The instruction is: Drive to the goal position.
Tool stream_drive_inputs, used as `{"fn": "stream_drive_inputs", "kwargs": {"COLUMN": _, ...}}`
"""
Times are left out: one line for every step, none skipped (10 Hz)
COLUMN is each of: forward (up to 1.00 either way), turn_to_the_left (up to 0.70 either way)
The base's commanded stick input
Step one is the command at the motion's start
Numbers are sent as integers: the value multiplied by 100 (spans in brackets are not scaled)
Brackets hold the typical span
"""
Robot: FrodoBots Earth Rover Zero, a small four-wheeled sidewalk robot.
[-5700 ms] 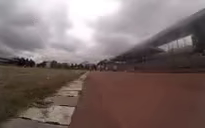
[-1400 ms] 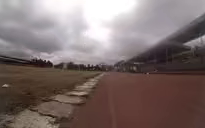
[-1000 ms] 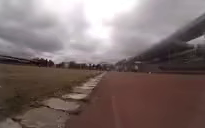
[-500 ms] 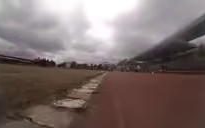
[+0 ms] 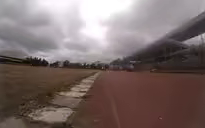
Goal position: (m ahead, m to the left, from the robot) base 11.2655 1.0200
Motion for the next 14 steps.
{"fn": "stream_drive_inputs", "kwargs": {"forward": 100, "turn_to_the_left": 0}}
{"fn": "stream_drive_inputs", "kwargs": {"forward": 100, "turn_to_the_left": 0}}
{"fn": "stream_drive_inputs", "kwargs": {"forward": 100, "turn_to_the_left": 0}}
{"fn": "stream_drive_inputs", "kwargs": {"forward": 100, "turn_to_the_left": 0}}
{"fn": "stream_drive_inputs", "kwargs": {"forward": 100, "turn_to_the_left": 0}}
{"fn": "stream_drive_inputs", "kwargs": {"forward": 100, "turn_to_the_left": 0}}
{"fn": "stream_drive_inputs", "kwargs": {"forward": 100, "turn_to_the_left": 0}}
{"fn": "stream_drive_inputs", "kwargs": {"forward": 100, "turn_to_the_left": 0}}
{"fn": "stream_drive_inputs", "kwargs": {"forward": 100, "turn_to_the_left": 0}}
{"fn": "stream_drive_inputs", "kwargs": {"forward": 100, "turn_to_the_left": 0}}
{"fn": "stream_drive_inputs", "kwargs": {"forward": 100, "turn_to_the_left": 0}}
{"fn": "stream_drive_inputs", "kwargs": {"forward": 100, "turn_to_the_left": 0}}
{"fn": "stream_drive_inputs", "kwargs": {"forward": 100, "turn_to_the_left": 0}}
{"fn": "stream_drive_inputs", "kwargs": {"forward": 100, "turn_to_the_left": 0}}
